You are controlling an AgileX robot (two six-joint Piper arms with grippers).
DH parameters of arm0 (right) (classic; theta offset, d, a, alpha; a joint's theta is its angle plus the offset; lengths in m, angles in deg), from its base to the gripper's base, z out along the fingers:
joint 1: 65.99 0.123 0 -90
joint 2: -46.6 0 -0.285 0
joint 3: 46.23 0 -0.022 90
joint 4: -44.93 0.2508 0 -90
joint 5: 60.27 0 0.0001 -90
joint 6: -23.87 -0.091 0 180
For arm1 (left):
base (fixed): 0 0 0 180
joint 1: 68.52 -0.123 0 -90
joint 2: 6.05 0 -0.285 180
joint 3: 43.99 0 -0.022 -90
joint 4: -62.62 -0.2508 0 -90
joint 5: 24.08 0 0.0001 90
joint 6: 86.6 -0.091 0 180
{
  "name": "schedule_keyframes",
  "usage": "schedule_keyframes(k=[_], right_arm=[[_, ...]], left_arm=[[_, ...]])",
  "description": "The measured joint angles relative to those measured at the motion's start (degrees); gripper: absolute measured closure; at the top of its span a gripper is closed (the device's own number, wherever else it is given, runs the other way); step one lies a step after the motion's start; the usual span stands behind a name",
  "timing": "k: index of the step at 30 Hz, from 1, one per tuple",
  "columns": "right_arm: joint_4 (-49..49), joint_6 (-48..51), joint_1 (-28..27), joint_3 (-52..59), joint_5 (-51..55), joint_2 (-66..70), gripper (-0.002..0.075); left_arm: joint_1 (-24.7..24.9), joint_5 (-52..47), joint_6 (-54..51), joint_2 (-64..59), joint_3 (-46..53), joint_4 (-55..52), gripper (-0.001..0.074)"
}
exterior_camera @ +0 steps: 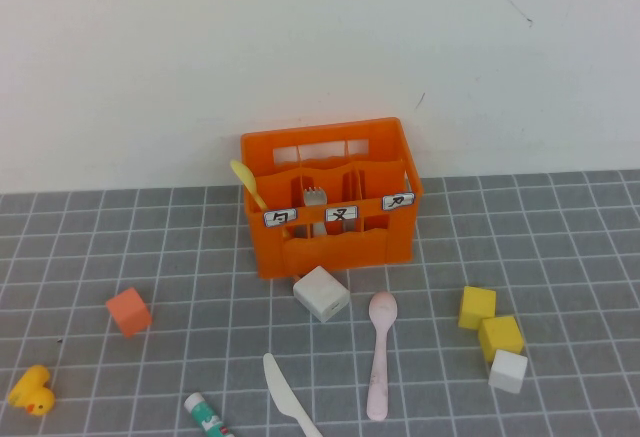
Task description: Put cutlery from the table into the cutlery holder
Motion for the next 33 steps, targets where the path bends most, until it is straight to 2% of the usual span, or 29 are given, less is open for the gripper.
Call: schedule_keyframes(k=[3,7,9,11,13,17,21,26,33], right_arm=[[1.1,-1.1,0.0,0.0,-2.0,0.0,0.0729],[2.3,-3.0,0.0,0.0,-4.7,0.0,0.0729],[2.6,-3.0,0.0,-0.1,-5.5,0.0,0.0729],[2.6,-2.5,0.0,-2.0,-1.8,0.0,0.0729],[2.6,-1.3,0.0,-5.2,5.0,0.0,0.0729],[2.6,2.7,0.0,-15.0,22.7,1.0,0.0729],[2.7,11.3,0.0,-22.6,38.6,6.8,0.0729],[6.3,17.6,0.0,-24.7,54.7,16.7,0.0729],[14.5,24.3,0.0,-24.1,62.9,30.2,0.0729]], left_arm=[[0.0,3.0,2.3,0.0,0.0,0.4,0.0736],[0.0,4.2,13.3,0.1,-0.2,1.0,0.0736],[0.0,-1.0,16.7,0.1,-2.9,0.8,0.0736],[0.0,-8.8,19.6,0.1,-7.7,1.2,0.0736],[0.0,-20.7,23.1,0.1,-14.5,2.4,0.0736],[0.0,-37.7,25.4,-3.4,-26.8,3.1,0.0736],[0.0,-47.4,20.6,-9.6,-32.6,3.4,0.0736],[0.0,-54.4,15.1,-14.8,-30.6,7.9,0.0736],[0.0,-64.2,3.0,-28.1,-26.8,24.9,0.0736]])
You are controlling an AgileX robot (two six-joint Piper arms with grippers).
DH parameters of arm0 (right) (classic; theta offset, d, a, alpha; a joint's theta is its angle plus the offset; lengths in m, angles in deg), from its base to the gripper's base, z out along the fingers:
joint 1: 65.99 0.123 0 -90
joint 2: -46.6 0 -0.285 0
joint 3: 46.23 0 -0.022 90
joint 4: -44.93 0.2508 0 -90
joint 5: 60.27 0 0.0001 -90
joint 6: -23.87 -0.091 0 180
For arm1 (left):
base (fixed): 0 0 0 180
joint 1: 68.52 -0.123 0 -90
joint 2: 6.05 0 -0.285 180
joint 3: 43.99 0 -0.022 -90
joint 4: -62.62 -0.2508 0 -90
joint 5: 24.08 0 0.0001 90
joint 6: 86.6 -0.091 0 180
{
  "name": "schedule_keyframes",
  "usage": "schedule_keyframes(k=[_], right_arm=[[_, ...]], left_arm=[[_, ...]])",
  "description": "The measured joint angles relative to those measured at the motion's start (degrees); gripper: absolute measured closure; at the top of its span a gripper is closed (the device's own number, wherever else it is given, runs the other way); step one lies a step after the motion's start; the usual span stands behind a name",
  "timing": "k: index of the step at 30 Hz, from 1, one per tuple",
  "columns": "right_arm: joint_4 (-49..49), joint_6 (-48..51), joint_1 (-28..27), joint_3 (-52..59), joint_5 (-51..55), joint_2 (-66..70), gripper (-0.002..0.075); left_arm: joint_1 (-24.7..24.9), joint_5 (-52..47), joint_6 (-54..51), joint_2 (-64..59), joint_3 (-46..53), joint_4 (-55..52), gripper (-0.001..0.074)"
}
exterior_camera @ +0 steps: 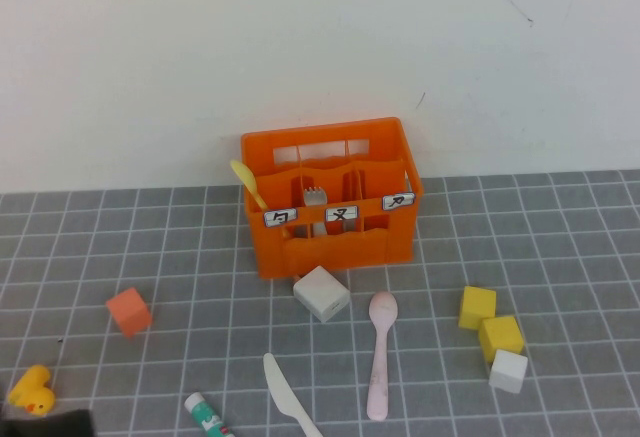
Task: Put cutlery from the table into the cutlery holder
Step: Pick up the knife
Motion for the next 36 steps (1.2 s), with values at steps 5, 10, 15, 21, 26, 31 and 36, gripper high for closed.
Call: schedule_keyframes(k=[5,10,15,21,26,31,36], right_arm=[[13.8,13.9,0.0,0.0,2.2,6.6,0.0729],[23.9,24.9,0.0,0.0,3.1,11.5,0.0729],[26.1,27.5,0.0,0.0,2.9,13.3,0.0729],[26.1,27.6,0.0,0.0,2.7,13.3,0.0729],[26.1,27.6,0.0,0.0,2.7,13.3,0.0729],[26.1,27.7,0.0,0.0,2.7,13.3,0.0729],[26.1,27.7,0.0,0.0,2.7,13.3,0.0729]], left_arm=[[0.0,1.7,-7.5,-13.6,0.0,11.8,0.0736],[1.2,6.1,-19.7,-26.0,0.0,25.3,0.0736],[10.8,14.2,-25.1,-37.5,0.0,32.6,0.0736],[26.8,30.7,-20.3,-50.2,-0.1,34.7,0.0736],[33.6,35.7,-16.1,-61.3,-4.3,35.0,0.0736],[34.8,33.0,-15.9,-71.6,-12.7,32.5,0.0736],[35.0,29.0,-9.8,-79.2,-18.8,22.8,0.0736]])
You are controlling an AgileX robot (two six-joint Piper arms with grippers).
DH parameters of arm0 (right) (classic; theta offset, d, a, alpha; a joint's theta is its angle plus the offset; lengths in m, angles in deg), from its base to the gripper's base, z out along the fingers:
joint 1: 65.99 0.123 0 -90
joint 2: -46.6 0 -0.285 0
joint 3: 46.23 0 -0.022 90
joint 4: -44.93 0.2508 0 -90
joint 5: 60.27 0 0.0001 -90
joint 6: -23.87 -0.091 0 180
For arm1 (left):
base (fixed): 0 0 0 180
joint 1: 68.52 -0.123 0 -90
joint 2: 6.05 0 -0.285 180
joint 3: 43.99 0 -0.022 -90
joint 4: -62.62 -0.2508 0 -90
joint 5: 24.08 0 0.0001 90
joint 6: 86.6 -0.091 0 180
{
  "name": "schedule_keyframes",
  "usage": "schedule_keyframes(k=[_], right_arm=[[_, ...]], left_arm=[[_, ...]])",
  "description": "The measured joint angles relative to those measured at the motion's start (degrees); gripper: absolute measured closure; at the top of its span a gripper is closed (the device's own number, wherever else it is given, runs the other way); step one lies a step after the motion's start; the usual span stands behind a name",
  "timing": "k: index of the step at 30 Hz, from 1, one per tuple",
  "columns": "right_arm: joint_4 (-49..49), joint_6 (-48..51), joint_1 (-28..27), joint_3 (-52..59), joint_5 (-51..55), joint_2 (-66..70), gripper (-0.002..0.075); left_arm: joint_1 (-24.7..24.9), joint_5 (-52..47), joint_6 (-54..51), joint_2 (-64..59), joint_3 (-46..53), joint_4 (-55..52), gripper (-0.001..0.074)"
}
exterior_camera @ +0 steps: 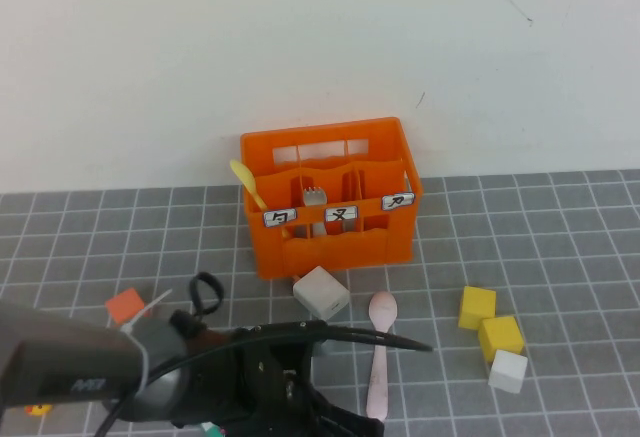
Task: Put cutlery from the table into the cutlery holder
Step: Pick up the knife
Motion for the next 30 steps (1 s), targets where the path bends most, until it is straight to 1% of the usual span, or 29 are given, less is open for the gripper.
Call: schedule_keyframes(k=[3,9,12,16,18,20,25,27,30], right_arm=[[0.0,0.0,0.0,0.0,0.0,0.0,0.0729],[0.0,0.1,0.0,0.0,0.0,0.0,0.0729],[0.0,0.2,0.0,0.0,0.0,0.0,0.0729],[0.0,0.2,0.0,0.0,0.0,0.0,0.0729],[0.0,0.2,0.0,0.0,0.0,0.0,0.0729],[0.0,0.3,0.0,0.0,0.0,0.0,0.0729],[0.0,0.4,0.0,0.0,0.0,0.0,0.0729],[0.0,0.5,0.0,0.0,0.0,0.0,0.0729],[0.2,0.5,0.0,0.0,0.0,0.0,0.0729]], left_arm=[[0.0,-0.3,5.2,-1.2,-0.9,-6.4,0.0736],[0.0,1.0,16.0,-1.2,-1.0,-22.8,0.0736],[0.0,3.1,18.2,0.2,-1.0,-30.2,0.0736],[0.0,6.0,19.3,5.1,-1.0,-44.5,0.0736],[-0.5,5.9,20.3,7.6,-1.0,-48.6,0.0736],[-1.8,2.9,22.0,9.7,-1.4,-50.5,0.0736],[-6.3,-15.9,27.1,10.7,-4.7,-51.3,0.0736],[-7.4,-20.0,29.2,10.7,-4.9,-49.2,0.0736],[-8.1,-21.8,30.2,10.3,-5.0,-42.1,0.0736]])
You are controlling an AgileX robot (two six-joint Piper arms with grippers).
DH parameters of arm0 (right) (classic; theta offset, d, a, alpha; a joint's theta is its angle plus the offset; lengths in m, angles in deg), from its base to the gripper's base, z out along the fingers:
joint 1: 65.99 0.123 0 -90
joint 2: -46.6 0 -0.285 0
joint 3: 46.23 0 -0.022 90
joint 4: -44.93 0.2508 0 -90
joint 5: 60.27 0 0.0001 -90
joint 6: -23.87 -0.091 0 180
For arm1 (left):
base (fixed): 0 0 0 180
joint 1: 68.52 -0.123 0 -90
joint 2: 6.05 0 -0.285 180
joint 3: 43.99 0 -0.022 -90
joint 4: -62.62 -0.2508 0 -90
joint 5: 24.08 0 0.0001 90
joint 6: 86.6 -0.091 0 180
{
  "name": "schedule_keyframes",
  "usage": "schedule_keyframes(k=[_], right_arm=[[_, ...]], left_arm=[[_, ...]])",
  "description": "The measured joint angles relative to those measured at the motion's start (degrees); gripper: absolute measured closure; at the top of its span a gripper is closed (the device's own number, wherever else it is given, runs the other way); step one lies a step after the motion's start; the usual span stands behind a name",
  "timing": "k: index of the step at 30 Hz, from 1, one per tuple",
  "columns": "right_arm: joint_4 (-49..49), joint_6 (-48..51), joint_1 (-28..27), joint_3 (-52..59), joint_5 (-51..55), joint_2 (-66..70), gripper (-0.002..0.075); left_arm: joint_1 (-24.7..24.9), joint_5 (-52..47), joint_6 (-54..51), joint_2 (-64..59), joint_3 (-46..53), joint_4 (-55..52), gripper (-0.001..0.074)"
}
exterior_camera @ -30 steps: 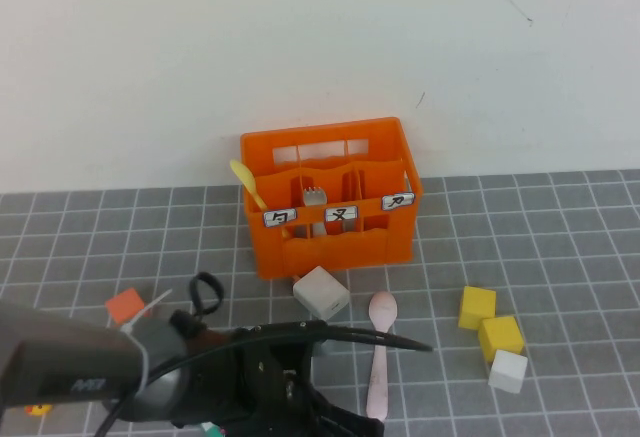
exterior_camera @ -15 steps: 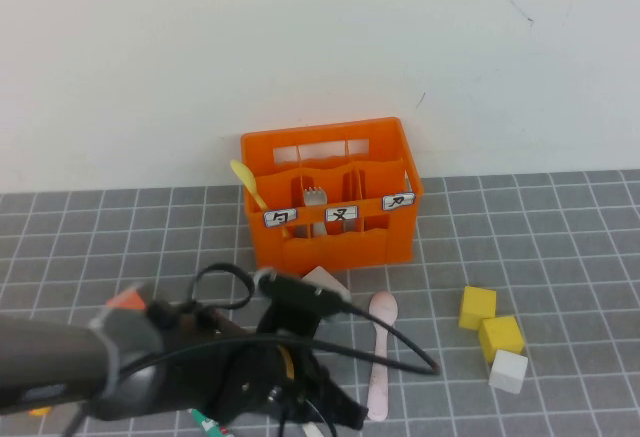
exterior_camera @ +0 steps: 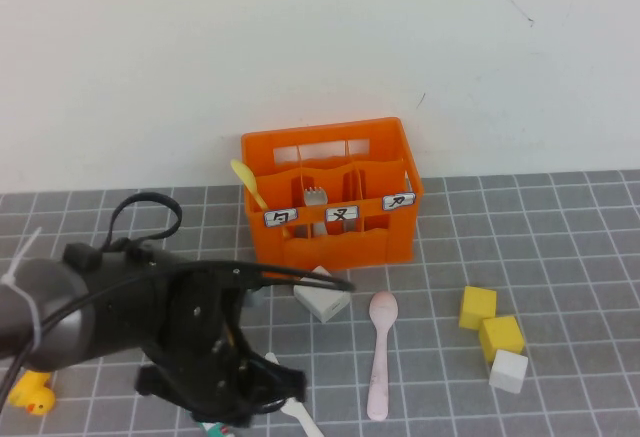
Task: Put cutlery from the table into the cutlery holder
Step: Pick up the knife
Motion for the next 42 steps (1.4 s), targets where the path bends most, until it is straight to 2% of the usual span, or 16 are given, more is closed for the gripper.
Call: schedule_keyframes(k=[7,12,14,20,23,32,39,42], right_arm=[[0.2,0.6,0.0,0.0,0.0,0.0,0.0729],[0.2,1.0,0.0,0.0,0.0,0.0,0.0729],[0.2,1.1,0.0,0.0,0.0,0.0,0.0729],[0.2,1.1,0.0,0.0,-0.6,0.0,0.0729],[0.2,1.1,0.0,0.0,-0.7,0.0,0.0729],[0.3,1.7,0.0,0.0,-0.8,0.0,0.0729],[0.4,1.7,0.0,0.0,-0.8,0.0,0.0729],[0.4,1.7,0.0,0.0,-0.8,0.0,0.0729]], left_arm=[[0.0,5.8,-8.6,-5.9,-0.5,19.1,0.0736],[0.8,7.6,-8.2,-8.4,-0.7,21.1,0.0717],[1.9,9.4,-7.9,-8.5,-0.7,20.7,0.0654],[4.0,13.9,-6.6,-9.0,-1.3,20.6,0.0315],[4.0,14.3,-4.2,-10.8,-1.6,19.4,0.0239],[4.3,12.9,-0.2,-14.2,-2.8,10.5,0.0225],[4.3,5.1,14.7,-14.4,-4.0,-11.5,0.0236],[4.3,3.5,18.6,-14.5,-4.0,-13.1,0.0257]])
